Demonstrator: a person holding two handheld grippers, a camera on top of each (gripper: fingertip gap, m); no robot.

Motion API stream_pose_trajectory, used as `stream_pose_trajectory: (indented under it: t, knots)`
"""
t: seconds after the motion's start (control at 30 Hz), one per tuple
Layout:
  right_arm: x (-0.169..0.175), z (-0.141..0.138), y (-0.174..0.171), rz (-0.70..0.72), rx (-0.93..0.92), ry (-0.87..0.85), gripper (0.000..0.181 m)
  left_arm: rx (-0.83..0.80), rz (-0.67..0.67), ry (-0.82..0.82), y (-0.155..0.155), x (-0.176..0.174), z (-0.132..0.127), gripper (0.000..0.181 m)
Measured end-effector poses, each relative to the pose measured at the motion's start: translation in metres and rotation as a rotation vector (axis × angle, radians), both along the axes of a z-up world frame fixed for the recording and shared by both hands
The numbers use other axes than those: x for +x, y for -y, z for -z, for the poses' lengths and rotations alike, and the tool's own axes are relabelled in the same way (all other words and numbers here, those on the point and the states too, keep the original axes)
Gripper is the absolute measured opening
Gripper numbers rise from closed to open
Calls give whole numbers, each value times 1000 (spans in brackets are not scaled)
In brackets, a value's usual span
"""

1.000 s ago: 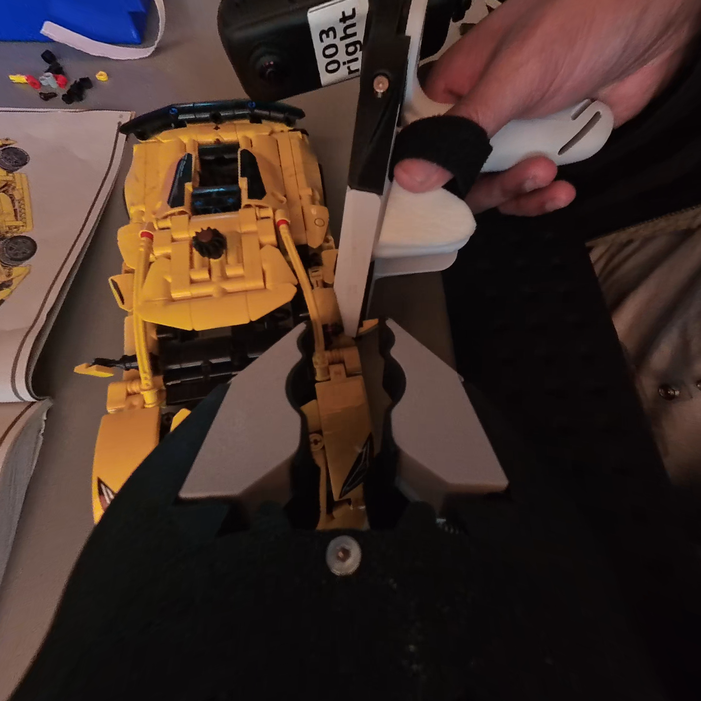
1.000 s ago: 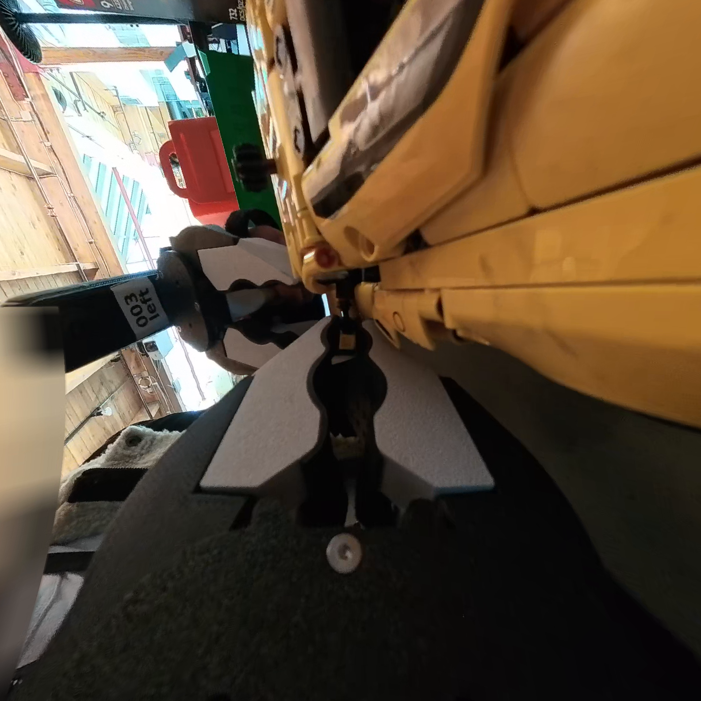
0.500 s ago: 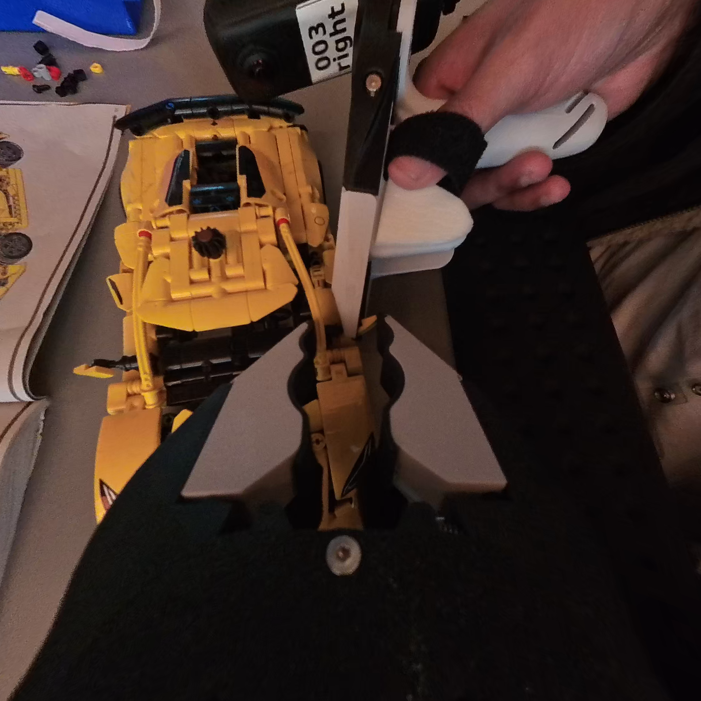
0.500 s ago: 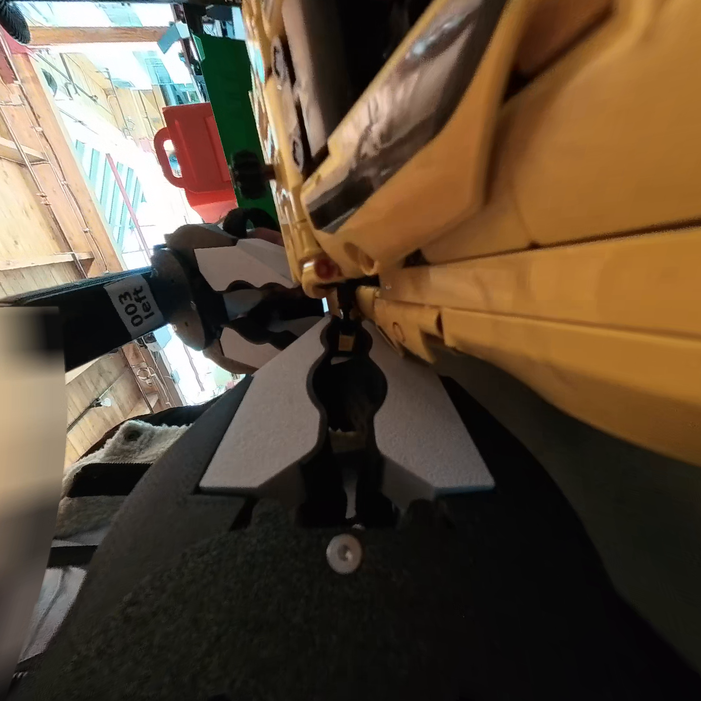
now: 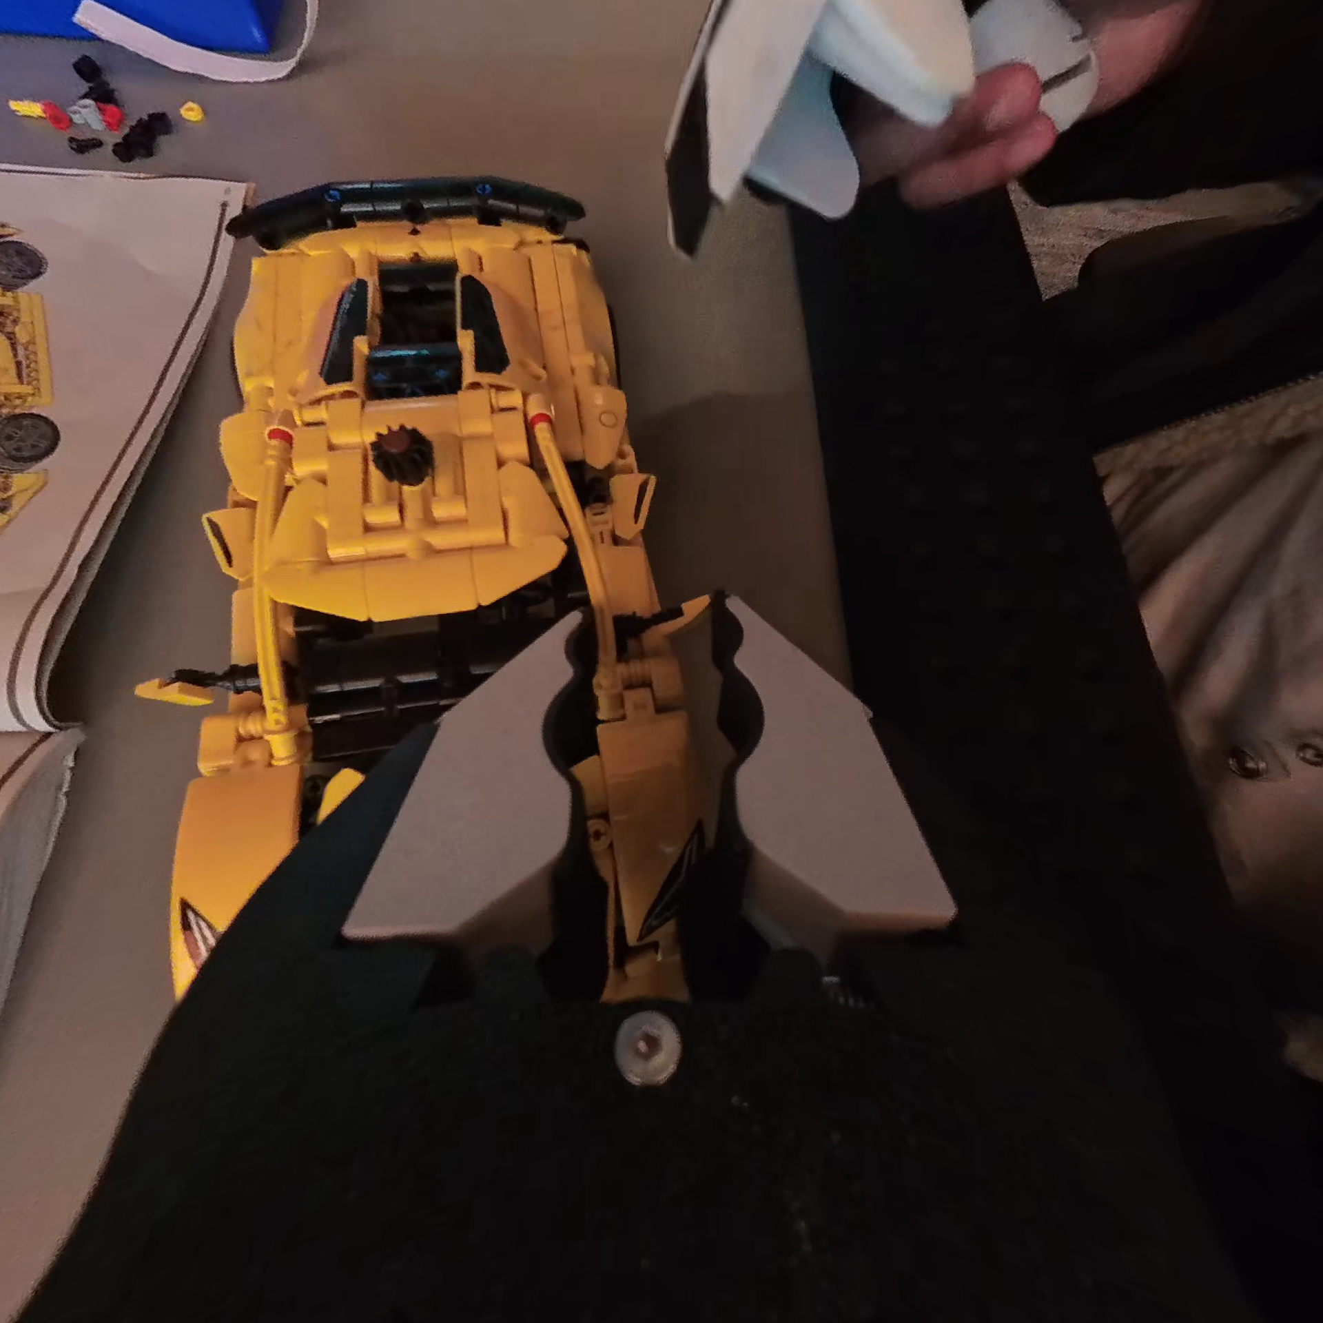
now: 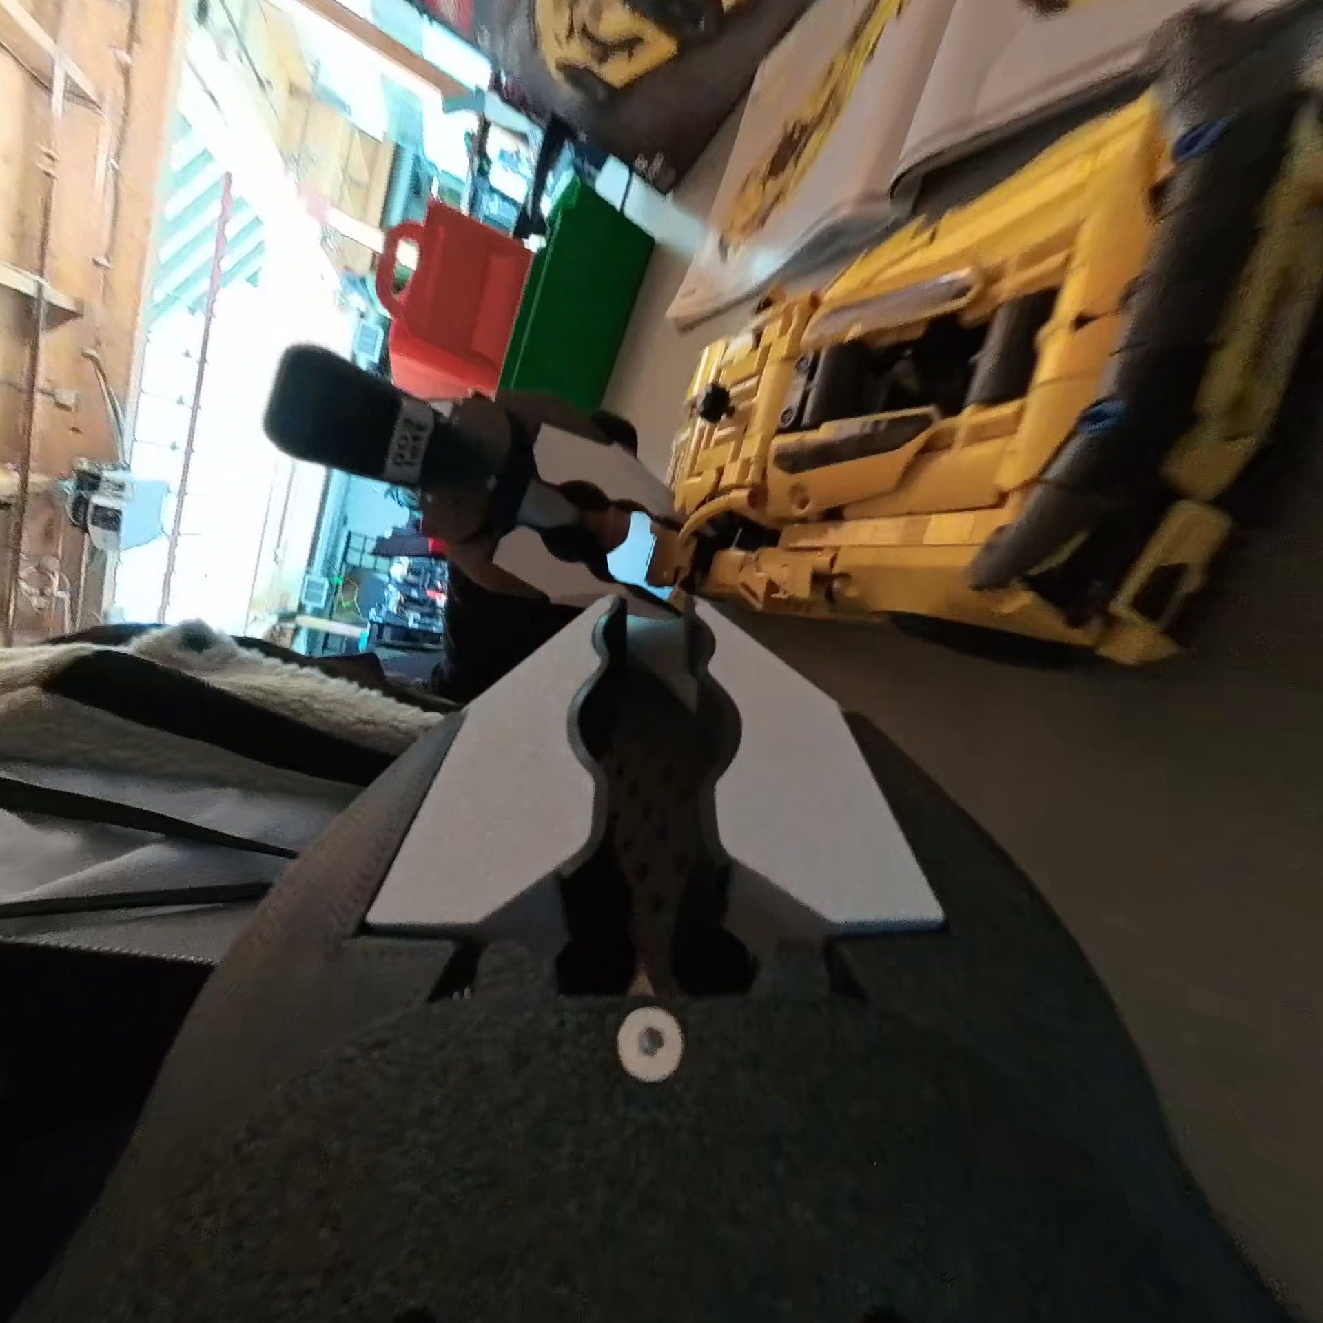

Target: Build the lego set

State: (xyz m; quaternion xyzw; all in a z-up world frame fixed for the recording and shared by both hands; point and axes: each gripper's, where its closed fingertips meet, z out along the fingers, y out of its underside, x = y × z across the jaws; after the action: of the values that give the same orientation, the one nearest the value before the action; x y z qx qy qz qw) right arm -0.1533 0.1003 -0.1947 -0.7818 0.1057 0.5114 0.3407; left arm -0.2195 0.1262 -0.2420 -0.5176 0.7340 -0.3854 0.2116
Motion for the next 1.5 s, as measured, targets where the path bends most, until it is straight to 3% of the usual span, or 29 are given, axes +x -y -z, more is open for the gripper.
stream_pose_trajectory:
  t: [0.1, 0.2, 0.27, 0.4, 0.5, 0.6, 0.7, 0.8, 1.07, 1.17, 1.27, 1.5]
  knots:
    - [25, 0, -2, 69, 37, 33, 18, -21, -25, -14, 0, 0, -1, 34]
    - [49, 1, -4, 117, 142, 176, 24, -16, -66, 5, -1, -1, -2, 38]
    - [67, 5, -5, 133, 208, 315, 27, -15, -91, 16, -2, -8, -6, 52]
    - [93, 20, -12, 143, 286, 532, 57, -57, -265, 149, -34, -45, -35, 73]
    - [91, 33, -23, 104, 332, 593, 87, -83, -463, 66, -72, -84, -16, 88]
    - [82, 50, -31, 26, 262, 607, 95, -118, -501, -24, -72, -99, 10, 88]
    - [70, 50, -42, 12, 187, 537, 92, -161, -456, -125, -51, -93, 29, 88]
    - [63, 54, -52, 3, 175, 528, 87, -94, -496, -179, -51, -87, 43, 88]
    - [70, 55, -61, 110, 55, 468, 77, -26, -531, -176, -56, -73, 45, 90]
    - [74, 58, -70, 53, 15, 526, 71, -11, -535, -220, -57, -73, 45, 90]
    - [73, 57, -89, 19, 7, 569, 84, 23, -525, -234, -50, -75, 48, 85]
    - [40, 58, -94, -116, -7, 566, 78, 35, -580, -255, -51, -110, 50, 83]
